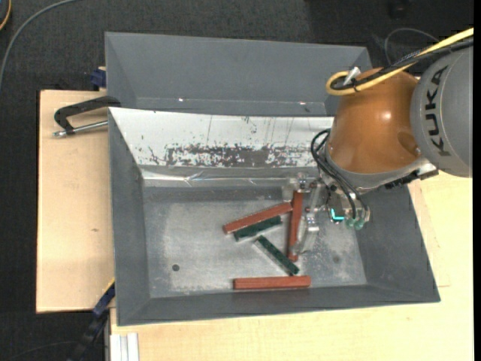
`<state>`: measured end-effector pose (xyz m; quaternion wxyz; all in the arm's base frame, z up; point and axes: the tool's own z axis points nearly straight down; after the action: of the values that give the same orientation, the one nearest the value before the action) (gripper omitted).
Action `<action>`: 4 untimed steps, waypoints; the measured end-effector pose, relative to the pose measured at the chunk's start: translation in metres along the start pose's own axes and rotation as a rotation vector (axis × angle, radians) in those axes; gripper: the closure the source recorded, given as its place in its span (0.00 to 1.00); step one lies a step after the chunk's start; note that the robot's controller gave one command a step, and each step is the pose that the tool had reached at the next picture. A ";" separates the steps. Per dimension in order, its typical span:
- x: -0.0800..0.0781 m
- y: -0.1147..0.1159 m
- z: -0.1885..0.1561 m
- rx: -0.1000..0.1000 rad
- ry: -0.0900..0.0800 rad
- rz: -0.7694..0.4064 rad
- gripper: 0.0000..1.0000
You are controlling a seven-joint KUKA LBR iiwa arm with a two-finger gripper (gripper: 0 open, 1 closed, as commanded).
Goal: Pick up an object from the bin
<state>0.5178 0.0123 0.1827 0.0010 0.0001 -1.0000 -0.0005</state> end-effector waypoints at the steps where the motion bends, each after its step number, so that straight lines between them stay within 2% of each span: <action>1: -0.001 -0.029 -0.008 0.002 -0.008 -0.212 0.00; 2: -0.028 -0.008 0.114 0.000 0.000 -0.421 0.00; 3: -0.028 -0.009 0.111 0.000 -0.004 -0.420 0.00; 4: -0.063 0.070 0.110 0.001 -0.011 -0.642 0.00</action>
Offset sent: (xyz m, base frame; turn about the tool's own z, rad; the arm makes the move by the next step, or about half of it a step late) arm -0.0002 -0.0283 0.0064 -0.2149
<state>0.5806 0.0824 0.0722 -0.0048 0.3155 -0.9489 -0.0005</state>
